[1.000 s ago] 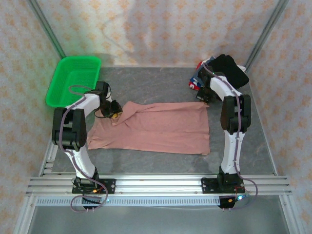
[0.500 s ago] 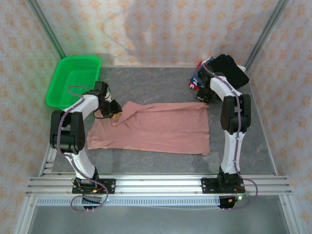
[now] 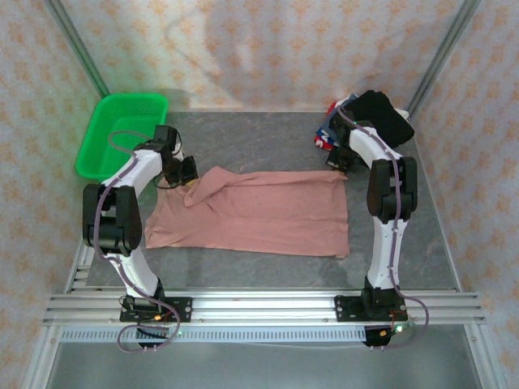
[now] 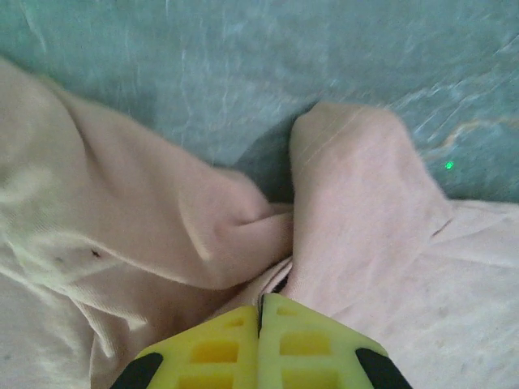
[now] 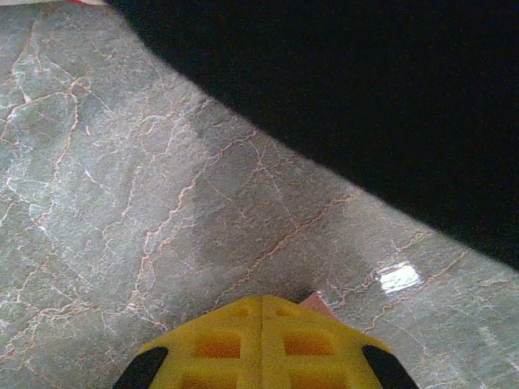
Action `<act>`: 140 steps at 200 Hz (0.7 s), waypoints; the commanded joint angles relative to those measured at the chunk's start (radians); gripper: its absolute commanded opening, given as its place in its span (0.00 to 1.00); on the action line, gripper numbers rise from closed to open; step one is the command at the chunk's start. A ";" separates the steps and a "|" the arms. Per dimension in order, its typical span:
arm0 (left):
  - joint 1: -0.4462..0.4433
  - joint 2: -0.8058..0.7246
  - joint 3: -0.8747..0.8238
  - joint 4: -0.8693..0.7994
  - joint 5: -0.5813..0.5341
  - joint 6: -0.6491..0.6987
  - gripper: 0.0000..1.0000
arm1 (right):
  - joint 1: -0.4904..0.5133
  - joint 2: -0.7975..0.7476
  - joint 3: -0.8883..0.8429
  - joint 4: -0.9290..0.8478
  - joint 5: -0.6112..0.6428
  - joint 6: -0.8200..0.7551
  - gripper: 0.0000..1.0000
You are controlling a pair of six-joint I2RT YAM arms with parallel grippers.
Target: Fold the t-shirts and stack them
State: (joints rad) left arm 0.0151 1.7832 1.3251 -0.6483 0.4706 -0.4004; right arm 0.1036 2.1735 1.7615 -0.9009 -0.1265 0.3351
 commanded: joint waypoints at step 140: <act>0.066 0.271 0.741 -0.196 -0.251 0.256 0.00 | -0.056 -0.001 0.268 -0.048 0.023 -0.094 0.00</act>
State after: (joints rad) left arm 0.0723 2.0300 1.9690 -0.8139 0.2852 -0.1898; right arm 0.0536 2.1735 1.9915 -0.9279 -0.1272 0.2733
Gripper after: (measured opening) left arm 0.039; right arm 0.046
